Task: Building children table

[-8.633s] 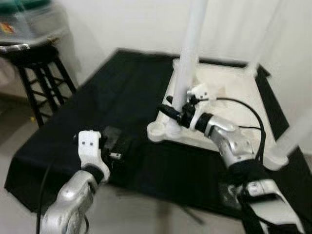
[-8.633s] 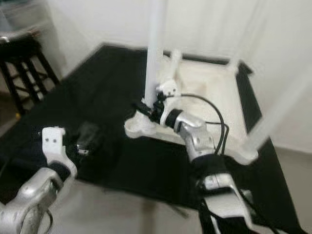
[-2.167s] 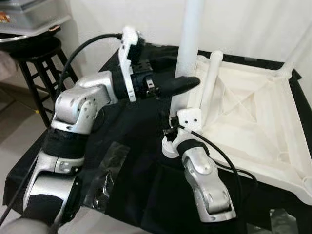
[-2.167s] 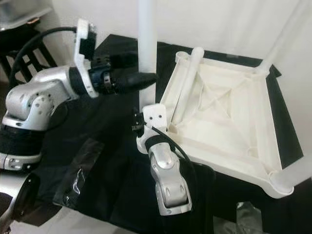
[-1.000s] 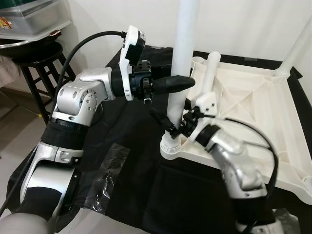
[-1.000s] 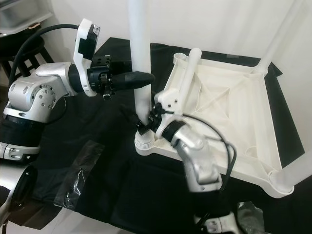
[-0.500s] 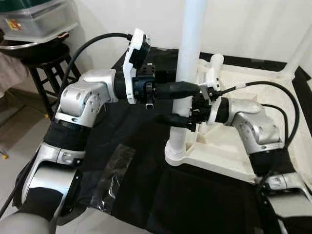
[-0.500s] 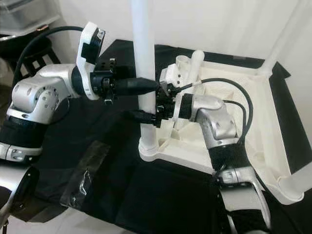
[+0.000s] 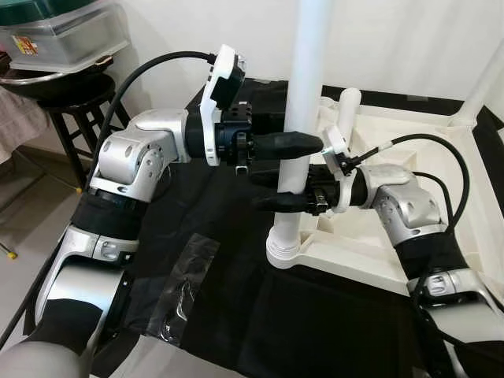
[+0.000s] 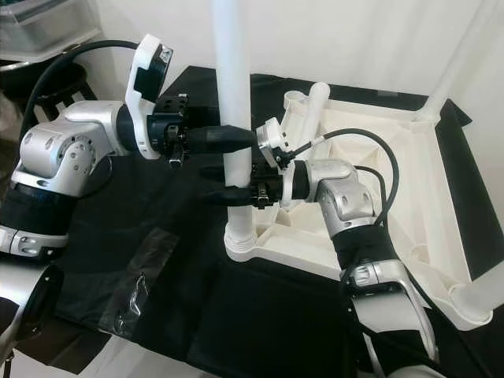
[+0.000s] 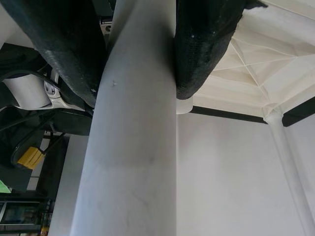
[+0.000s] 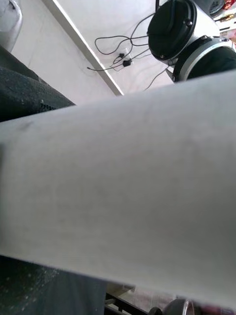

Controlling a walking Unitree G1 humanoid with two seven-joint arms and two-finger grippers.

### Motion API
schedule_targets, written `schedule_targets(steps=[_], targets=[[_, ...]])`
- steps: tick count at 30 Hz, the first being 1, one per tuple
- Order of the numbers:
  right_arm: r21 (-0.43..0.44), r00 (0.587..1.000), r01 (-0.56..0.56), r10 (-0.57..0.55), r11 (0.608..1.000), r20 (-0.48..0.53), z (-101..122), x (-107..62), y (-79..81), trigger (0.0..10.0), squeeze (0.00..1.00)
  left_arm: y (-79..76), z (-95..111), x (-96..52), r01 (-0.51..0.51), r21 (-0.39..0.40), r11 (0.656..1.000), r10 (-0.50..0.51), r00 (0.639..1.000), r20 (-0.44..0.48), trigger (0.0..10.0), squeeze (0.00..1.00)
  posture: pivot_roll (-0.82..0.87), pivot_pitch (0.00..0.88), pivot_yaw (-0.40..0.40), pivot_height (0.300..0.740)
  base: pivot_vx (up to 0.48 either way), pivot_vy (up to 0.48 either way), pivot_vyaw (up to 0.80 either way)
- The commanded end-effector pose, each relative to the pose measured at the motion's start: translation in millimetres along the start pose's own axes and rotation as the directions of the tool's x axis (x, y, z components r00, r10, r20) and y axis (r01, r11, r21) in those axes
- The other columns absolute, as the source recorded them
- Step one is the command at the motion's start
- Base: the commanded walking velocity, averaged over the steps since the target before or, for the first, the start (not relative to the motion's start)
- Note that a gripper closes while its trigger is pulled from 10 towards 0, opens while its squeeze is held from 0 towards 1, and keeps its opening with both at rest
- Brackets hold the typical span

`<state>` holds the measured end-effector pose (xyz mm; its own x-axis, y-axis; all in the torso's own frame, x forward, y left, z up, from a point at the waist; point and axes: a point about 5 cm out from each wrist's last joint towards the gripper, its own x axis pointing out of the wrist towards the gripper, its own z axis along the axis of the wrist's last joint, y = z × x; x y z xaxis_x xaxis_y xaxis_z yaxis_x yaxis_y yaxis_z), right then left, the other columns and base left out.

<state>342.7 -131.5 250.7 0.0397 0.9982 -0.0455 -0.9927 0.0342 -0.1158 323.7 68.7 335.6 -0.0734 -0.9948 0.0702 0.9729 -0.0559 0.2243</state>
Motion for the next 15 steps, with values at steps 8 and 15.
schedule_targets(steps=[8,15], targets=[[0.009,0.996,0.076,-0.076,0.997,0.040,-7.7,2.4,-0.2,0.0,0.00,-10.4,-3.9,17.4,0.166,0.000,0.986,-0.166,0.986,-0.022,0.9,0.00,-0.06,0.077,0.021,0.740,0.000,0.000,0.00],[0.014,0.935,0.347,-0.347,0.938,0.072,-22.0,13.7,9.5,0.0,0.00,-0.5,-4.0,15.6,0.051,-0.003,0.999,-0.051,0.999,-0.018,10.0,1.00,-0.05,0.073,-0.030,0.740,0.000,0.000,0.00]])
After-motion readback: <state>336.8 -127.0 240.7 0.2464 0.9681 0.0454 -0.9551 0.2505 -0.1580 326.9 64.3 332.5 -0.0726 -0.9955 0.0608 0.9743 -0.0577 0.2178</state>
